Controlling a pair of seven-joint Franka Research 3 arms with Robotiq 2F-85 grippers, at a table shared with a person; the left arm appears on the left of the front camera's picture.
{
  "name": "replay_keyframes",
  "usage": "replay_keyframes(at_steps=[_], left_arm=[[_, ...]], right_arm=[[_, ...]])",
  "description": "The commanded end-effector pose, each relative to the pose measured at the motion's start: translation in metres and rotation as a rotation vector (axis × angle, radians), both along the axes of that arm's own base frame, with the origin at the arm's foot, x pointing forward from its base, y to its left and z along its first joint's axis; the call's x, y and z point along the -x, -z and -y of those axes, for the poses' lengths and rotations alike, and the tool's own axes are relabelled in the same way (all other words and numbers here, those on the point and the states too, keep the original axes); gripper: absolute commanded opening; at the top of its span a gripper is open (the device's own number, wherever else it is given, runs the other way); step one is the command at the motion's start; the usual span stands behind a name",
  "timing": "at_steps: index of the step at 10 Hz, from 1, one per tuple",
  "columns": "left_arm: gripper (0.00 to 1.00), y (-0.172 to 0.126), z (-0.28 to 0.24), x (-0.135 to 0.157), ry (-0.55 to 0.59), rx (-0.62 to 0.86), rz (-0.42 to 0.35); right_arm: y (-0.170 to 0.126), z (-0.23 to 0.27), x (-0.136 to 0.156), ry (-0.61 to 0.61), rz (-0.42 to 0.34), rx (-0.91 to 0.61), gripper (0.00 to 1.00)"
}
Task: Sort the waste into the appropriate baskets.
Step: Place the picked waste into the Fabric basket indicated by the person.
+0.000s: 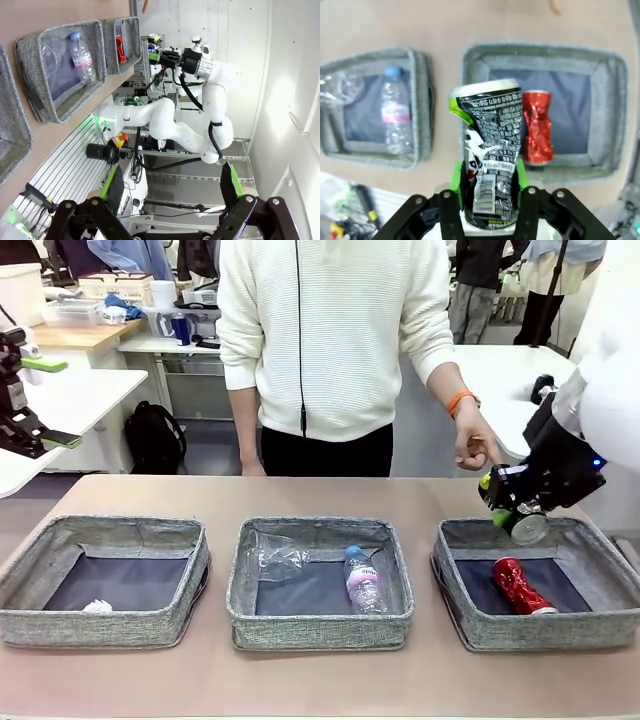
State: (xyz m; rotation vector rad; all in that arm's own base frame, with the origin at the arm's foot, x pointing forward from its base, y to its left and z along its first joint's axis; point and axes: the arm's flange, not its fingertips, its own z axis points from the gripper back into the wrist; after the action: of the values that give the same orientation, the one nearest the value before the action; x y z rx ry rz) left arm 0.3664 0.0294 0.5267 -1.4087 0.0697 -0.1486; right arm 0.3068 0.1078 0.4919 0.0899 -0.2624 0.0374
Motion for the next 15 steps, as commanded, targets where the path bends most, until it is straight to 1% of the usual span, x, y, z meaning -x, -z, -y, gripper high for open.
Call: replay_keyframes(at_steps=[1, 3, 8, 9, 10, 15], left_arm=[[1.0, 0.0, 0.003, 0.002, -0.012, 0.01, 0.01], [1.0, 0.0, 0.003, 0.002, -0.012, 0.01, 0.01], [1.0, 0.0, 0.003, 0.002, -0.012, 0.01, 0.01], [1.0, 0.0, 0.003, 0.002, -0.012, 0.01, 0.01], [1.0, 0.0, 0.003, 0.002, -0.012, 0.01, 0.01], [1.0, 0.0, 0.003, 0.002, -0.012, 0.01, 0.01]], right_arm=[[0.039, 0.023, 0.007, 0.049, -0.07, -0.073, 0.45], [0.053, 0.027, 0.005, 0.076, -0.122, -0.081, 0.45], [0.053, 0.026, 0.003, 0.095, -0.133, -0.076, 0.45], [0.053, 0.025, 0.004, 0.095, -0.114, -0.089, 0.94], [0.053, 0.025, 0.003, 0.081, -0.116, -0.089, 1.0], [0.052, 0.023, 0.001, 0.094, -0.121, -0.077, 1.0]])
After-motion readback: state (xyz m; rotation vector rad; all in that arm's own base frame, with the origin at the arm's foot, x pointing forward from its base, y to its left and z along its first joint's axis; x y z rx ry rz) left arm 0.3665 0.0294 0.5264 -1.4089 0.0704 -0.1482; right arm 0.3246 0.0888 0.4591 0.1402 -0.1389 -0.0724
